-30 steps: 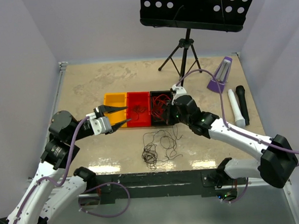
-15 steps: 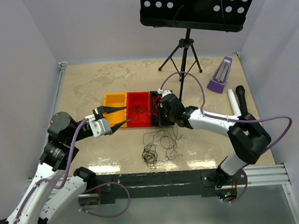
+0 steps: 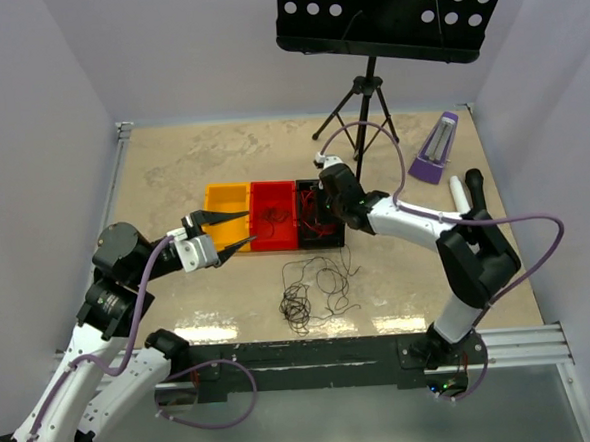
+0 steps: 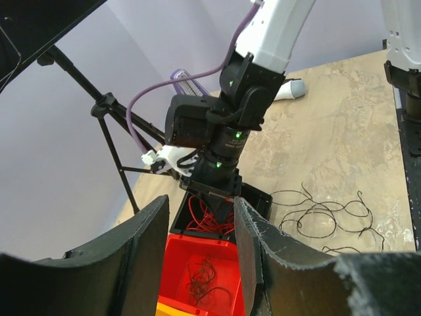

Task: Untangle the cables
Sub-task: Place the cable in the bin.

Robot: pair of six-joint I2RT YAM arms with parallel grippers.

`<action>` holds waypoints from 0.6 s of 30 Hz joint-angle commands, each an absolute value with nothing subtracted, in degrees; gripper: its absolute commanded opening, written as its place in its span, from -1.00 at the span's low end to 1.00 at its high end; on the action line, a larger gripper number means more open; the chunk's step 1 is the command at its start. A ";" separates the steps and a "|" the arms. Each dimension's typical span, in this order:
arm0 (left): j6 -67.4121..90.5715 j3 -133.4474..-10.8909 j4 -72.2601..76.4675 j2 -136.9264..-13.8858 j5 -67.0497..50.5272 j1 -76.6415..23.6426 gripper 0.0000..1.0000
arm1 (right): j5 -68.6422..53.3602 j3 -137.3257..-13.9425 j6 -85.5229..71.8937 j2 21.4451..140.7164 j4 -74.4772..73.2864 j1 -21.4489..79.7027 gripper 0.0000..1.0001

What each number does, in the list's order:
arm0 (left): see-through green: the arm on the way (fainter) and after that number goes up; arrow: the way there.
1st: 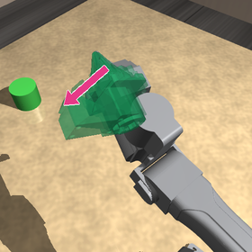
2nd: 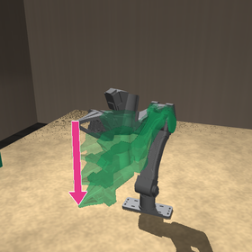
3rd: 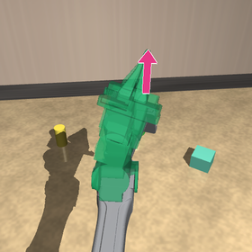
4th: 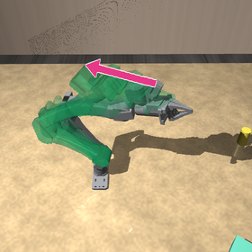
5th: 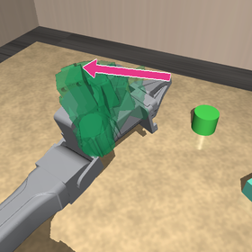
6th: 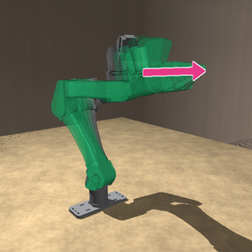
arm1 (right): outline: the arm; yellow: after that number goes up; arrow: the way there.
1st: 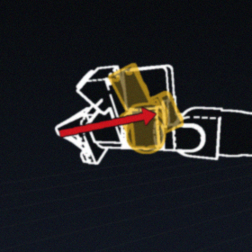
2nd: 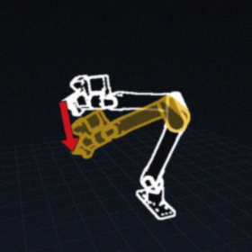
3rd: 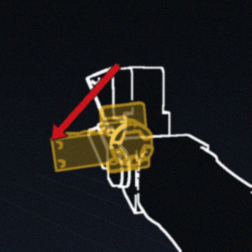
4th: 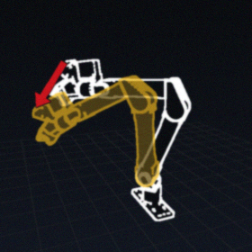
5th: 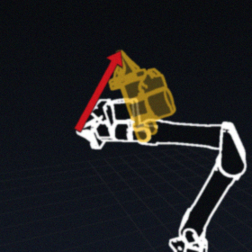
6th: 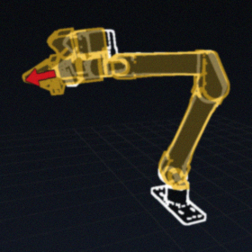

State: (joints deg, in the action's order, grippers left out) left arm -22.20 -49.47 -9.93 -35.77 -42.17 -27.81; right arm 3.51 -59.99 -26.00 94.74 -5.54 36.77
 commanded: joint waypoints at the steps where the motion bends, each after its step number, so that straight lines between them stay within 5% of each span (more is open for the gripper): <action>1: -22.85 -49.66 -9.23 -35.25 -41.92 -27.69 -0.02 | 4.66 -63.37 -23.91 98.69 -4.04 36.12 -1.00; 11: -22.67 -49.66 -9.58 -35.51 -42.45 -27.60 -0.03 | 3.78 -65.66 -24.61 105.38 -2.20 35.42 -1.00; 18: -22.42 -48.69 -9.32 -36.21 -43.59 -27.68 -0.02 | 1.06 -69.16 -24.44 97.92 -5.44 35.42 -0.87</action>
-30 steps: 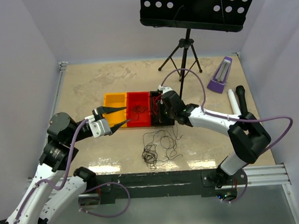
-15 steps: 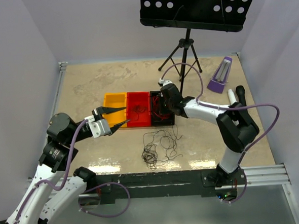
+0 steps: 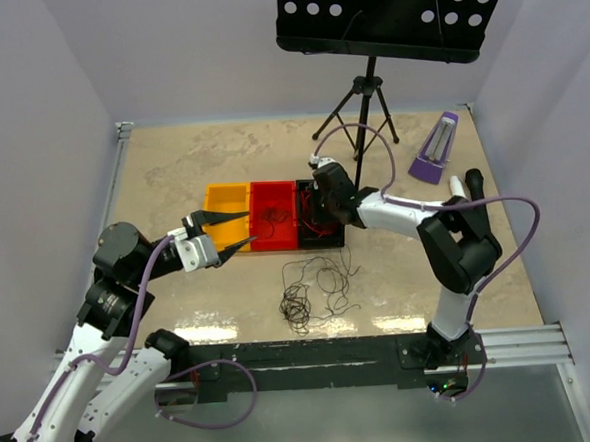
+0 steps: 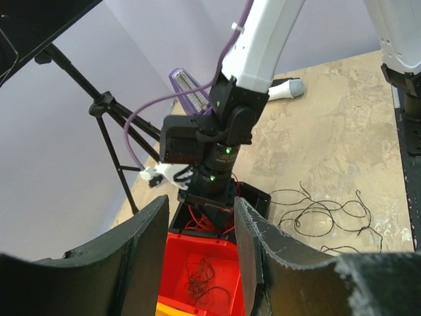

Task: Untangle the cables
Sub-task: Place the cable in the bin, then untie the cable.

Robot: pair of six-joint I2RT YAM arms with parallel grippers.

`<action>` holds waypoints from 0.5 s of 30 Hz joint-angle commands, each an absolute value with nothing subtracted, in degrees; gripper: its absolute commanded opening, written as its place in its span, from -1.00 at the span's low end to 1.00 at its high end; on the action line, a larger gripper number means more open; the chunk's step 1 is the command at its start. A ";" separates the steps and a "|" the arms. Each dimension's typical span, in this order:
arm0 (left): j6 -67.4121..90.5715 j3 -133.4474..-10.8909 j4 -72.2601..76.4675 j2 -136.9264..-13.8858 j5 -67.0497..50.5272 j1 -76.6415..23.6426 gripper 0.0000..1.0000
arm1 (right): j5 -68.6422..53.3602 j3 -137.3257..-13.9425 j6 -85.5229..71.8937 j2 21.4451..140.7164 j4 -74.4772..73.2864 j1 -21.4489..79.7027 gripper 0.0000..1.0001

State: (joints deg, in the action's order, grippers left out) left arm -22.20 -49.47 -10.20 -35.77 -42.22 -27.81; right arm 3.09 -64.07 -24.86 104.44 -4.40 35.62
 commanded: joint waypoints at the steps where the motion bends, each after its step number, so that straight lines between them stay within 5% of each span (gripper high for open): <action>1: -22.06 -48.69 -9.06 -36.30 -43.68 -27.77 -0.02 | 0.97 -70.13 -24.52 96.61 -6.67 35.42 -0.75; 3: -21.62 -48.69 -8.62 -36.39 -44.21 -27.69 -0.02 | 0.79 -71.36 -24.43 93.97 -8.52 35.42 -0.42; 5: -21.71 -48.78 -8.70 -36.47 -44.21 -27.60 -0.02 | 0.79 -71.46 -24.78 91.07 -9.58 35.42 -0.32; 10: -21.88 -48.87 -9.23 -36.74 -44.65 -27.69 -0.02 | 1.84 -68.74 -25.75 85.44 -11.33 35.42 -0.32; 15: -21.80 -49.22 -9.14 -36.83 -44.74 -27.77 -0.03 | 6.58 -61.63 -26.80 79.82 -12.83 35.33 -0.62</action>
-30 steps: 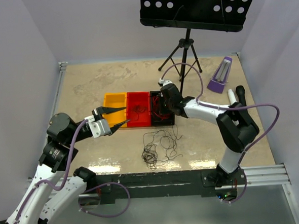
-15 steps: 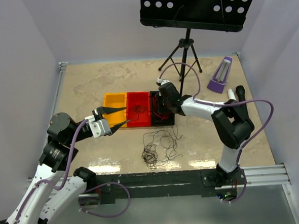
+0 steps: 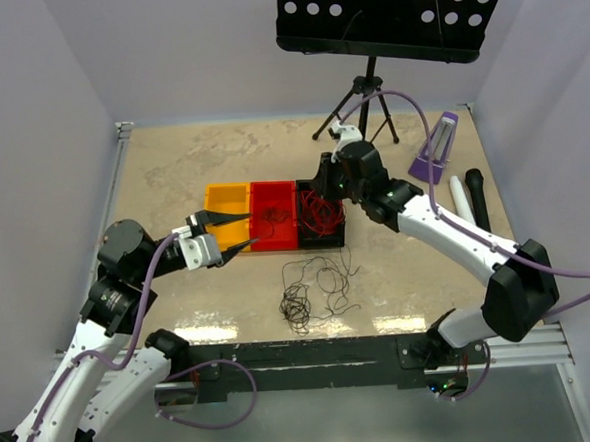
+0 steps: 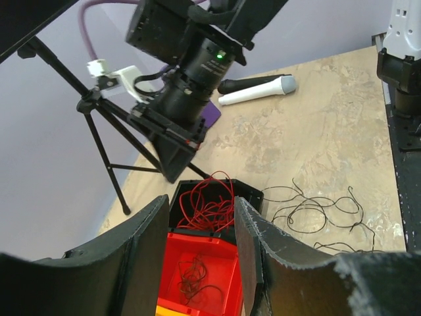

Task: Untangle the cables
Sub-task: Untie the cable.

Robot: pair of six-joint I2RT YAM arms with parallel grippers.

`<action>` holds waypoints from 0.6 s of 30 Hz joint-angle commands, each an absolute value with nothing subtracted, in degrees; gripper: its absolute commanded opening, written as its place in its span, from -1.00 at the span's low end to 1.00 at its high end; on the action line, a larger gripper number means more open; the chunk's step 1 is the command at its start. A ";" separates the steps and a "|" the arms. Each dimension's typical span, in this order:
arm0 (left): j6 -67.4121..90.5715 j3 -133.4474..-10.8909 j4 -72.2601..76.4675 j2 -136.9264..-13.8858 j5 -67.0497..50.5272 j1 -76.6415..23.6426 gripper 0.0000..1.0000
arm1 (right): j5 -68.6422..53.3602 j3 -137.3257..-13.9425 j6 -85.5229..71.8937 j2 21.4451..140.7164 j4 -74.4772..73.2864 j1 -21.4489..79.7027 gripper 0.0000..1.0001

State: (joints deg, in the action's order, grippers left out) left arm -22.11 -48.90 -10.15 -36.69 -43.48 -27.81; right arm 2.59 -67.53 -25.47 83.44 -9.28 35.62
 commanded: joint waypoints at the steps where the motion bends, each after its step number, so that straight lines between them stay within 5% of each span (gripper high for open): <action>1: -21.97 -49.13 -9.49 -36.74 -44.65 -27.77 -0.03 | 7.98 -59.78 -26.98 78.41 -12.83 35.25 -0.71; 4: -22.32 -49.13 -10.10 -36.91 -45.52 -27.77 -0.02 | 10.63 -54.68 -27.68 74.28 -13.44 35.16 -1.00; 7: -22.24 -48.69 -10.19 -36.91 -46.93 -27.77 0.07 | 8.54 -51.86 -28.21 71.29 -13.45 34.98 -1.00; 12: -27.40 -46.50 -16.77 -37.79 -49.30 -27.77 0.43 | 1.60 -48.26 -27.25 64.88 -11.26 35.16 -0.32; 18: -33.83 -35.79 -17.06 -38.14 -52.29 -28.04 0.64 | -5.18 -39.30 -31.36 58.89 -7.39 36.64 -0.14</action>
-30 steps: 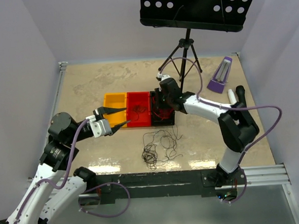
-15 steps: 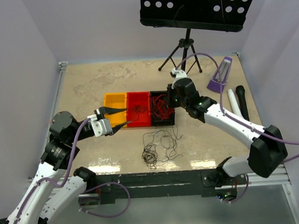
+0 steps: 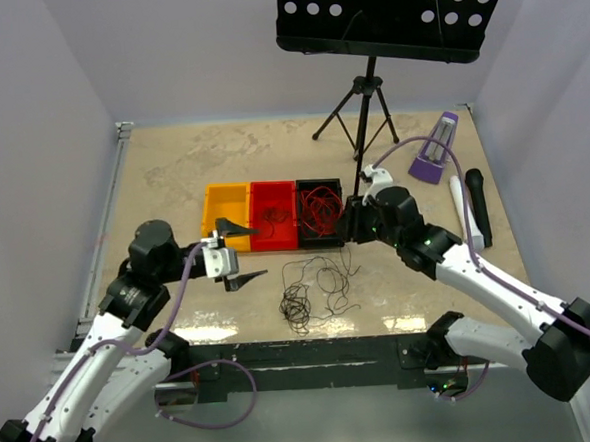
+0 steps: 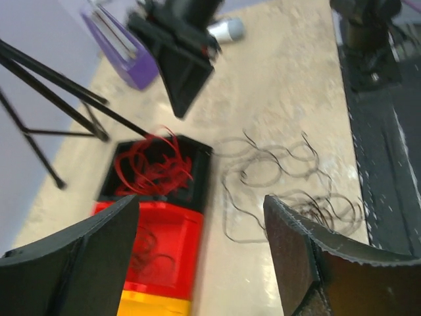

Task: Untangle the cables
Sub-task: Untie the cable.

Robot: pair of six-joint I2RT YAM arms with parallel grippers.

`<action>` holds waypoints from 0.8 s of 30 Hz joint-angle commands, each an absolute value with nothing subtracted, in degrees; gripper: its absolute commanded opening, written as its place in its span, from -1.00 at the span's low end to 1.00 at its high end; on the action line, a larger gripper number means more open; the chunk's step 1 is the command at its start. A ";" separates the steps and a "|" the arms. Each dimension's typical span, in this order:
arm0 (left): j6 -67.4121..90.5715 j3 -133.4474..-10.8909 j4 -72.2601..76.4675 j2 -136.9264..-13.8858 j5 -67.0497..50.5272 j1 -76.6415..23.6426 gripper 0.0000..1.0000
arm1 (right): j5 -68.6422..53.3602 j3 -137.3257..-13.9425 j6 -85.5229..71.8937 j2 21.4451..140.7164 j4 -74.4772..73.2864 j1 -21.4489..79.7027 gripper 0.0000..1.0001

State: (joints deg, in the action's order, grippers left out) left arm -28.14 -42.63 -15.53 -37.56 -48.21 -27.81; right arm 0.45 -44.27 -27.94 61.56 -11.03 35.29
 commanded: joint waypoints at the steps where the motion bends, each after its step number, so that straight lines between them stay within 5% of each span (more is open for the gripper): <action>1: -34.10 -34.55 -15.05 -38.32 -52.56 -28.47 0.67 | -5.27 -38.16 -32.77 57.93 -6.77 38.04 -0.14; 10: -40.51 -29.88 -6.42 -51.84 -50.89 -37.79 0.61 | -0.27 -32.52 -43.77 59.41 1.31 50.53 -0.25; 15: -37.36 -30.15 -1.94 -59.49 -51.50 -38.14 -0.18 | 2.72 -32.96 -43.42 57.23 1.32 50.89 -0.33; 16: -36.40 -30.15 -0.98 -60.89 -51.76 -38.23 -0.21 | 3.42 -33.05 -43.42 56.35 1.23 50.98 -0.34; 20: -31.65 -30.41 3.77 -65.21 -51.77 -38.14 -0.19 | 5.80 -33.48 -43.24 52.83 0.09 50.89 -0.34; 24: -30.50 -29.88 4.92 -67.49 -51.68 -38.14 0.03 | 7.29 -33.92 -42.54 52.03 -1.84 50.89 -0.34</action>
State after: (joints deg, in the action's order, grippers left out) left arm -32.99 -29.74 -0.43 -66.08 -49.47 -37.95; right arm 3.92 -32.45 -42.44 53.19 -1.69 50.63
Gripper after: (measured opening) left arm 0.465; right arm 0.331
